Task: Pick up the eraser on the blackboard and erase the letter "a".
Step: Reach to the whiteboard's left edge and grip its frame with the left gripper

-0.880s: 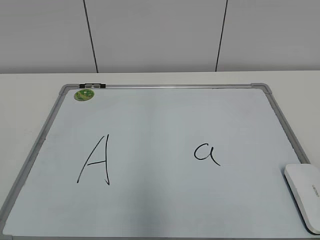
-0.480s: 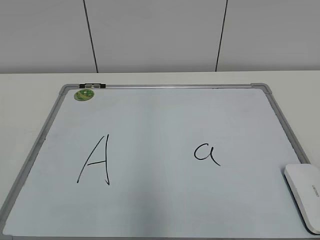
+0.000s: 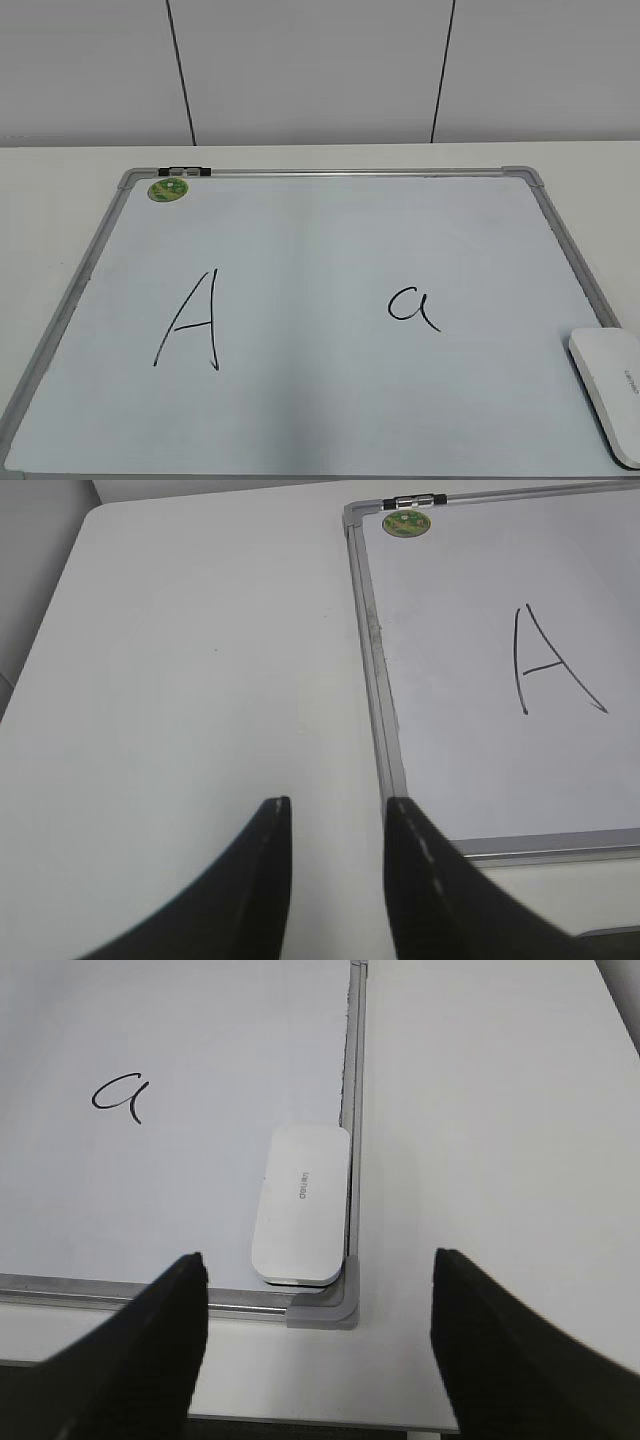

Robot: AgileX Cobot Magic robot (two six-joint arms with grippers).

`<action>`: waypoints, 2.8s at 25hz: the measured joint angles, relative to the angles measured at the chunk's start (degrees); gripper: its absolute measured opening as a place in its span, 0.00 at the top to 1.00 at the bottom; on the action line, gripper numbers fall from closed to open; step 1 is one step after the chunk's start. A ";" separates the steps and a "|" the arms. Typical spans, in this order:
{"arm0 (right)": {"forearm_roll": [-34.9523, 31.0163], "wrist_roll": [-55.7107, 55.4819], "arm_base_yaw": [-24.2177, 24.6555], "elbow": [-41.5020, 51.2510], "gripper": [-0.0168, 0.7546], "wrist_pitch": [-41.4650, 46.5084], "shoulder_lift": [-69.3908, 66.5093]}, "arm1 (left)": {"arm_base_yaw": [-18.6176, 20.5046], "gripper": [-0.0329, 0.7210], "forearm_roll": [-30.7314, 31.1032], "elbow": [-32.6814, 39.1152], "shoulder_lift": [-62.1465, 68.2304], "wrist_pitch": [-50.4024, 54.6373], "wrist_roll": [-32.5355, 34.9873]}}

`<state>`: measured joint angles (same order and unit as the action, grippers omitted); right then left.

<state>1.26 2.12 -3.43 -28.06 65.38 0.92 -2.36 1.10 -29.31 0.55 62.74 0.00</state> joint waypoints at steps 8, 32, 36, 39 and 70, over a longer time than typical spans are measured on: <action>0.00 0.00 0.00 0.00 0.30 0.00 0.00 | 0.00 0.65 -0.45 -3.14 3.63 -0.56 0.00; 0.00 0.00 0.00 0.00 0.30 0.00 0.00 | 0.00 0.63 -0.58 -29.71 70.91 0.68 -4.73; 0.00 0.00 0.00 0.00 0.30 -0.11 0.00 | 0.00 0.63 -2.56 -35.19 79.21 0.07 -4.67; 0.00 0.00 0.00 0.00 0.30 -0.11 0.00 | -0.40 0.63 -3.58 -38.28 83.99 -0.01 -4.76; 0.00 0.00 0.00 0.00 0.30 -0.11 0.00 | -2.52 0.63 -0.21 -56.64 118.57 -6.26 -2.60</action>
<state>1.26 2.12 -3.43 -28.06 65.27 0.92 -4.88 0.89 -85.94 119.12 56.48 -2.60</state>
